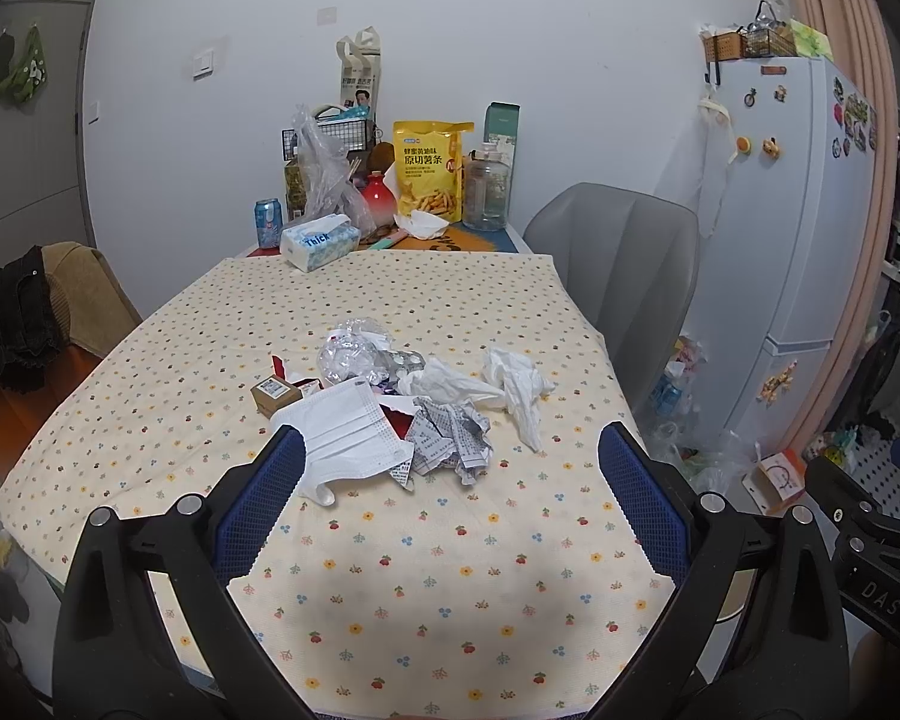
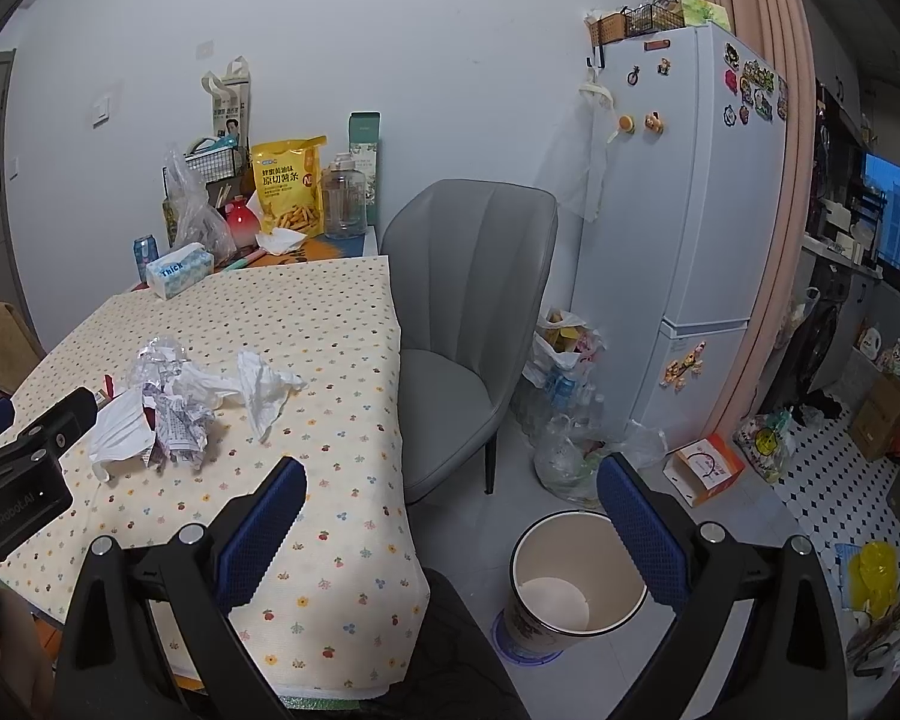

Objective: Collect trash

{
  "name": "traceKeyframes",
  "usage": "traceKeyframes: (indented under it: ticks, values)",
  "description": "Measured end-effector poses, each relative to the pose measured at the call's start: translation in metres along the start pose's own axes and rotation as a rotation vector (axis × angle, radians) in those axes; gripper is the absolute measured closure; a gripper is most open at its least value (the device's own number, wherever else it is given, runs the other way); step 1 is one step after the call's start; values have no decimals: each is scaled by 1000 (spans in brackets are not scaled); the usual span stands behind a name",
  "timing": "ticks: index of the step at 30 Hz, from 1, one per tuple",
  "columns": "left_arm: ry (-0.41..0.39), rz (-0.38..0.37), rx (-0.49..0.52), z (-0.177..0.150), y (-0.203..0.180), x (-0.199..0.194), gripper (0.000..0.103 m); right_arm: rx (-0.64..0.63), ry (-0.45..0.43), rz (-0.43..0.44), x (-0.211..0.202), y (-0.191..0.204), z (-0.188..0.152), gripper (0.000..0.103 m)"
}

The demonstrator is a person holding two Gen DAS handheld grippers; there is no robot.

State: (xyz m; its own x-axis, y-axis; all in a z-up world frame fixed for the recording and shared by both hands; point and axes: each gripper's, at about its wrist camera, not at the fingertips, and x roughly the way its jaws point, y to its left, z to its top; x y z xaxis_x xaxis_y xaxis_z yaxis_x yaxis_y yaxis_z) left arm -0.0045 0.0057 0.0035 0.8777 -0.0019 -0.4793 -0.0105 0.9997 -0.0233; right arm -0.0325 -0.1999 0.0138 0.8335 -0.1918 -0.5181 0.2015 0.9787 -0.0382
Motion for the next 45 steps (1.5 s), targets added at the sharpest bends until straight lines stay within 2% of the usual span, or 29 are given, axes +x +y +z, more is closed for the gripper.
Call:
traceKeyframes:
  ticks: [45]
  values:
    - [-22,2,-19,2,5,-2,6,4,-26,1,-4,1,2,8]
